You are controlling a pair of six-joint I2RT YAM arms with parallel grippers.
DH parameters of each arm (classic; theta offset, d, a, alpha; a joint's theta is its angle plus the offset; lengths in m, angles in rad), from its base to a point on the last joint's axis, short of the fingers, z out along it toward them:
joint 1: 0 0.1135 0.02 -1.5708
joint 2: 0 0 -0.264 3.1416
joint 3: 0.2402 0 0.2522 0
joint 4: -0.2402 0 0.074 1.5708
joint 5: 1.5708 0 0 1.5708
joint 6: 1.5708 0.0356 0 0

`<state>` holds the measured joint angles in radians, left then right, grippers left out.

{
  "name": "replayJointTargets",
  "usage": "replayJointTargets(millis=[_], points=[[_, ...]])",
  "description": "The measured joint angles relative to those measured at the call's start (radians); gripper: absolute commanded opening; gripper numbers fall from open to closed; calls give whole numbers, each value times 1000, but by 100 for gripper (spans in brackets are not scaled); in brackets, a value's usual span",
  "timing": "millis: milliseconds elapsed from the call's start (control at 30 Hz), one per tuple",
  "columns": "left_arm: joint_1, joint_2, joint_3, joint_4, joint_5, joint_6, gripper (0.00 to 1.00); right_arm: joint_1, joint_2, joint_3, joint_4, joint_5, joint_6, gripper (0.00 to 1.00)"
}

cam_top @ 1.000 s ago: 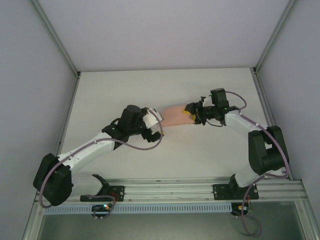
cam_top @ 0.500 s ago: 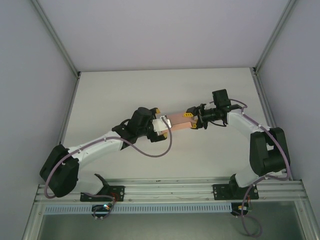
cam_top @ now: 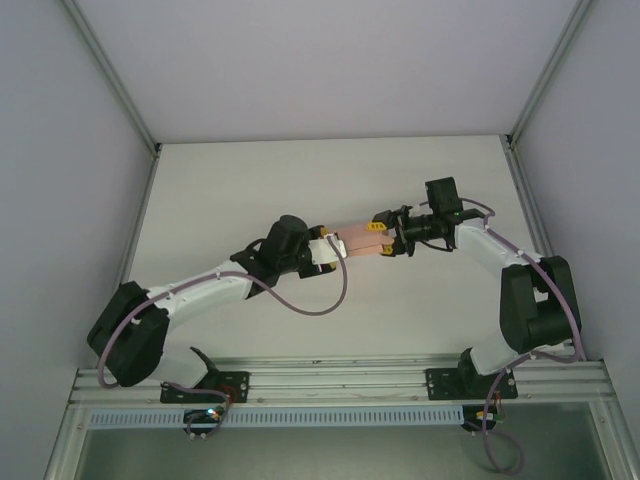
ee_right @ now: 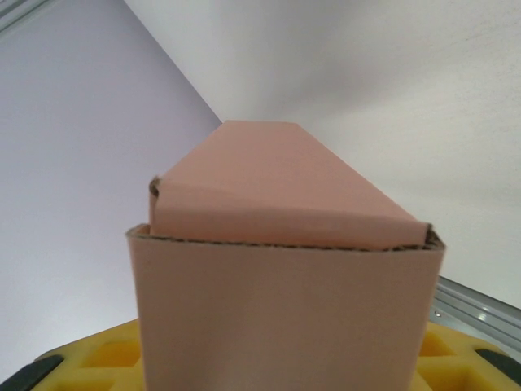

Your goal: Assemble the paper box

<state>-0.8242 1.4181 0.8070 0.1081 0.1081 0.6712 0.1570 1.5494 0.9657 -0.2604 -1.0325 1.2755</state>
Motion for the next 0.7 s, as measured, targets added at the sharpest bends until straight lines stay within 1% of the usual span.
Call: replayJointTargets(millis=[133,167,233,267,333,367,400,433,500,567,700], points=[[0,-9,-9,13,2,3,50,0,0,0,-1,-1,9,50],[0,-11,-10,13,4,3,50,0,0,0,-1,-1,11,58],[0,-13,-10,15,8,3,47,1,0,0,-2,-5,7,62],[0,-14,-10,17,13,3,47,3,0,0,-1,-10,3,67],[0,-15,-10,17,20,3,46,5,0,0,-1,-17,-2,72],[0,-15,-10,16,22,3,45,5,0,0,-2,-19,-8,78],[0,-15,-10,14,23,3,44,5,0,0,-3,-20,-12,97],[0,-15,-10,10,23,2,44,5,0,0,-5,-19,-17,100],[0,-16,-10,-5,23,3,43,3,-2,2,-17,-12,-50,100],[2,-18,-7,-34,23,3,43,-5,-8,17,-61,25,-104,100],[30,-20,34,-161,56,-3,44,-29,-60,83,-169,182,-277,100]])
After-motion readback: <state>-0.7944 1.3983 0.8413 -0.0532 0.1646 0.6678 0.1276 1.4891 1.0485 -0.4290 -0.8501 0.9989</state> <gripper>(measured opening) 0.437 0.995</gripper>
